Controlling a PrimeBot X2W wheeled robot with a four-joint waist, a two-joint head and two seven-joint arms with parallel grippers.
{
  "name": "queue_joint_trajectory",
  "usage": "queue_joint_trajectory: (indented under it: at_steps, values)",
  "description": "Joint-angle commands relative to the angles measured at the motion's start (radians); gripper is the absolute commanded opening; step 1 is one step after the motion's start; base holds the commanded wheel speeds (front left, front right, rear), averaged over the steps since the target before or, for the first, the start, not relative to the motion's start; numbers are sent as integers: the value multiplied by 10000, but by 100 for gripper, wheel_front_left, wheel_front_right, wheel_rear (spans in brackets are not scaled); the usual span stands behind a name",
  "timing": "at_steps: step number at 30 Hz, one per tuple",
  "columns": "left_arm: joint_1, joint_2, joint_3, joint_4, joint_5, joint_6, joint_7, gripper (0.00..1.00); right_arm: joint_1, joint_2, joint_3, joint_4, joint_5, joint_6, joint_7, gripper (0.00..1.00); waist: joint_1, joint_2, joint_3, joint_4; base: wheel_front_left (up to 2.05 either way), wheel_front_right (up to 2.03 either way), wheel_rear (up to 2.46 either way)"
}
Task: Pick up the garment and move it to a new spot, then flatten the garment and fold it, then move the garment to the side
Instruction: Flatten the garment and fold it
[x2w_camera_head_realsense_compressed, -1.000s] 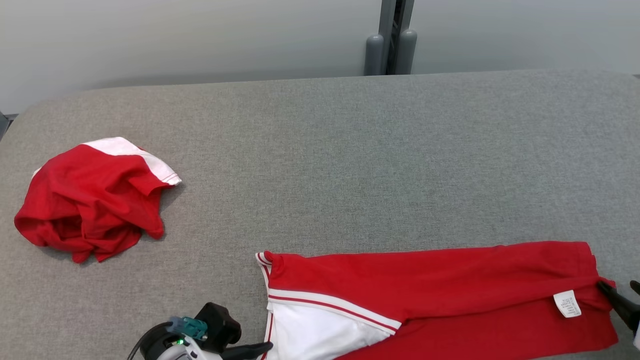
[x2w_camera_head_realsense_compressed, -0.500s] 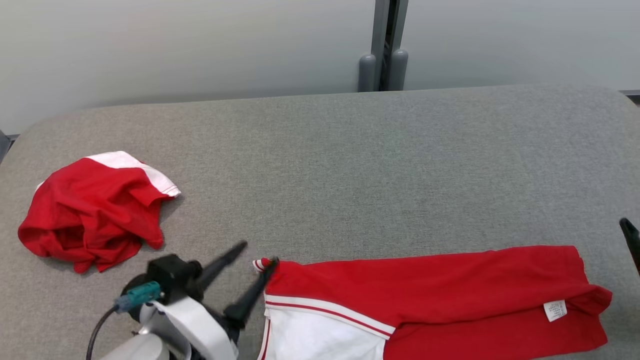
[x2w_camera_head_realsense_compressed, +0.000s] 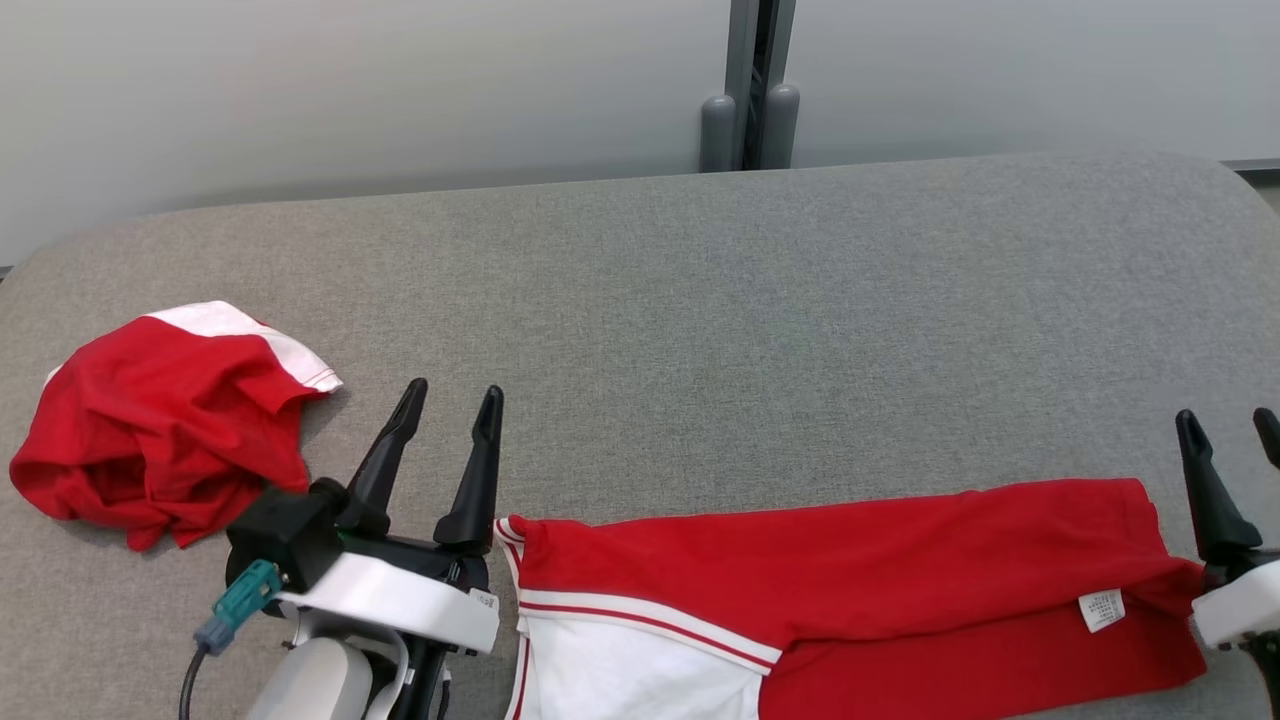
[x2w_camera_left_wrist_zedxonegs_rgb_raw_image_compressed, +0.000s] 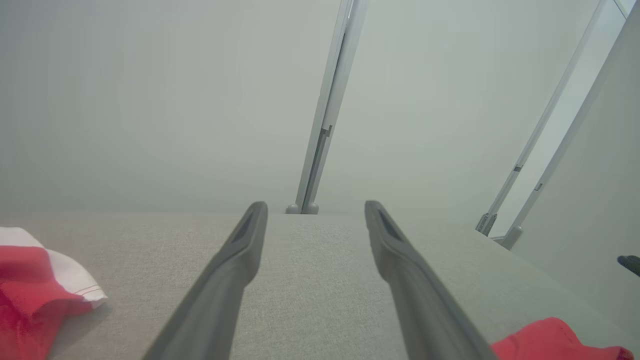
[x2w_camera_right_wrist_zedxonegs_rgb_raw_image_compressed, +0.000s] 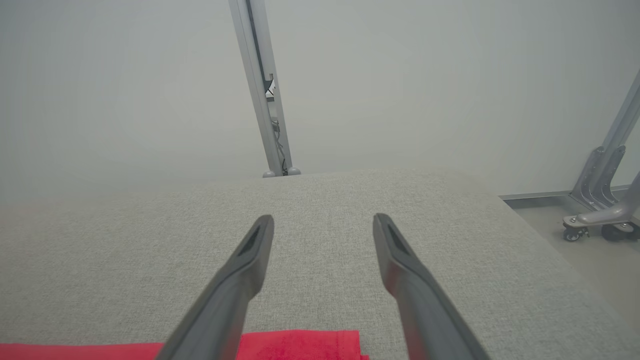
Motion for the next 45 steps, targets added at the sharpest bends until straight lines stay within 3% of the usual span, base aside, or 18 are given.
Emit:
queue_joint_trajectory:
  at_steps: [1,4,9,15,28,43,44,45]
  values:
    - [179,-169,324,-14,293,-78,-37,100,134,80,-142,-96,-161,-1,-47,100,0,0,13,9,0,0,0]
    - [702,-955,1305,136,959,-594,-37,100,446,510,-521,-197,-430,-3,-48,100,0,0,29,24,0,0,0]
    - [1077,-1291,1793,485,1699,-1085,-39,100,749,931,-761,92,-683,-3,-48,100,0,0,59,58,0,0,0]
    - [1052,-1287,1414,490,1551,-1158,-40,100,696,1247,-975,910,-473,-3,-49,100,0,0,191,115,0,0,0]
    - [676,-1306,1666,458,1747,-1226,-41,100,145,1531,-594,3638,541,-1,-49,100,0,0,414,406,0,0,0]
    - [751,-1305,1712,449,1749,-1188,-41,100,80,1764,-113,4095,1195,-1,-27,100,0,0,304,300,0,0,0]
    - [751,-1305,1708,442,1753,-1191,-41,100,70,1763,-90,4097,1223,-1,-27,84,0,0,305,298,0,0,0]
    - [754,-1305,1703,438,1752,-1193,-41,100,63,1768,-56,4102,1246,-1,-27,45,0,0,304,297,0,0,0]
